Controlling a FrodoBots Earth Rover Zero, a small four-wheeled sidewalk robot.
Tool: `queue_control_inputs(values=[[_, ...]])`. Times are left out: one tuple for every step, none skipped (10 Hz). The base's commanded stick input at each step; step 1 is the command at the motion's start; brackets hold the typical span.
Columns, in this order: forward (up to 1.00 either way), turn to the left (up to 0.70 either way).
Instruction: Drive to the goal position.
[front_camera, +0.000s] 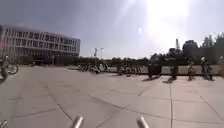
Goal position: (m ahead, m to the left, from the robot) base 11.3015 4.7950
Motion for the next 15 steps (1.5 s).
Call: queue_control_inputs(values=[[0.94, 0.37], [0.94, 0.37], [0.94, 0.37], [0.94, 0.37], [0.94, 0.37], [0.94, 0.37], [0.94, 0.37], [0.94, 0.37], [0.94, 0.37], [0.94, 0.37], [0.99, 0.00], [1.00, 0.00], [1.00, 0.00], [1.00, 0.00], [1.00, 0.00]])
